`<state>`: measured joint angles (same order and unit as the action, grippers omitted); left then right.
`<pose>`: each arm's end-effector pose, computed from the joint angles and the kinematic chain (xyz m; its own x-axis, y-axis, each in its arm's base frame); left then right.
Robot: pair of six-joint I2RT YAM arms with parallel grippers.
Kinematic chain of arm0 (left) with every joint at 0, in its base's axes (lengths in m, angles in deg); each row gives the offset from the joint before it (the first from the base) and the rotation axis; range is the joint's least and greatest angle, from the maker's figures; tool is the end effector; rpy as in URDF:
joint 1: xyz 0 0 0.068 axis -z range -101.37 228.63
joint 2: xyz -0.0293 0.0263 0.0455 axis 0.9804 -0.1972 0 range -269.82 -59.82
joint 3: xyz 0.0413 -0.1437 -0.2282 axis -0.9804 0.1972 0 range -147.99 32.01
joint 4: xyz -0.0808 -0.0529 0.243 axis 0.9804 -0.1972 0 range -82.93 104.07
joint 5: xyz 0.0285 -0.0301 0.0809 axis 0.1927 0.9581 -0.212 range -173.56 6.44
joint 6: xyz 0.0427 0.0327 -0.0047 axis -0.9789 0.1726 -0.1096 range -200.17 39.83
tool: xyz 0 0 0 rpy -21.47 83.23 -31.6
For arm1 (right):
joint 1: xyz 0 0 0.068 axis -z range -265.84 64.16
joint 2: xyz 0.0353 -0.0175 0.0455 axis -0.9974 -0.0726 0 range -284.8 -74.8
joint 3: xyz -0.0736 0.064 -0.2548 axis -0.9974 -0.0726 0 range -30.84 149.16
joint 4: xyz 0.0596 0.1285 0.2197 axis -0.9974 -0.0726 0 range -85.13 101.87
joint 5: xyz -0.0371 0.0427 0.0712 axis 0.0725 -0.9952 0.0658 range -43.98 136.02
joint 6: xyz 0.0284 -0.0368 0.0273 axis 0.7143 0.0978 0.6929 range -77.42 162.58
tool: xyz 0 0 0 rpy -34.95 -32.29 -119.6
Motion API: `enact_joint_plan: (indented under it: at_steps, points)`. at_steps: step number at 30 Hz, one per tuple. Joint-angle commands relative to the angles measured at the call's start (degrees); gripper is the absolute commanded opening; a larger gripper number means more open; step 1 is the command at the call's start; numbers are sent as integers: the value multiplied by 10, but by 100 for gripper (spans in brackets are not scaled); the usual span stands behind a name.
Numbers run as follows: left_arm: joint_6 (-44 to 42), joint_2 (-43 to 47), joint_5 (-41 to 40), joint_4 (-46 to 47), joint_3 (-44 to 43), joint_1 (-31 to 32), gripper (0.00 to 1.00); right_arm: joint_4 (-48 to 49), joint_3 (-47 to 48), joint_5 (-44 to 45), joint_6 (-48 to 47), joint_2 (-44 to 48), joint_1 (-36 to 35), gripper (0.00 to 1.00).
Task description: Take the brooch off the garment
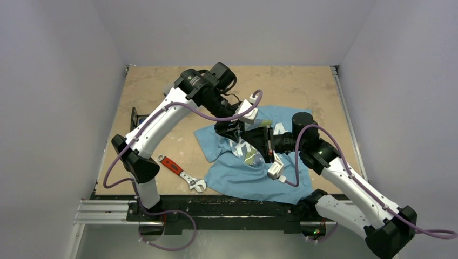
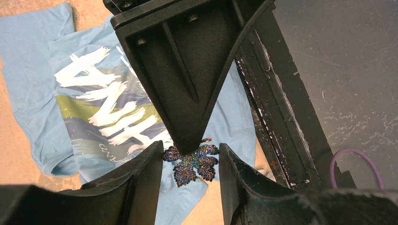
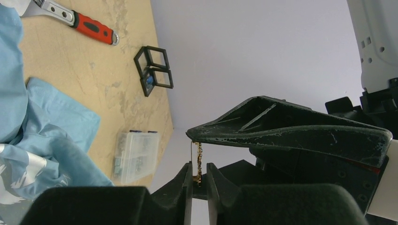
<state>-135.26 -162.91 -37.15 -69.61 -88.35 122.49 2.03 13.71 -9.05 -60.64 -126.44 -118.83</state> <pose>0.2239 -0.2510 0.4103 0.1850 0.6063 -0.7734 0.9349 -0.3511 -0.0517 0.1492 0.1318 0.3224 0.9998 -0.0155 -0.0137 -0.0161 -0.1666 -0.9859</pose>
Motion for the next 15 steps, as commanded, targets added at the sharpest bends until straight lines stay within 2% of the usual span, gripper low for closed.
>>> enact_joint_plan:
  at_steps: [1,4,7,9,10,15]
  points:
    - [-12,7,15,-9,-4,-9,33,8,21,-7,-6,-2,-1,33]
    - [-8,11,22,-16,-1,-23,33,17,18,2,3,0,-1,65]
    - [-10,26,19,-18,19,-41,32,48,6,12,32,7,-1,86]
    - [-15,40,13,-19,43,-61,33,64,0,23,52,11,-1,96]
    - [-17,48,12,-20,54,-74,33,72,-1,31,68,12,-1,98]
    - [-45,79,-11,-32,120,-172,32,88,8,83,171,6,-1,99]
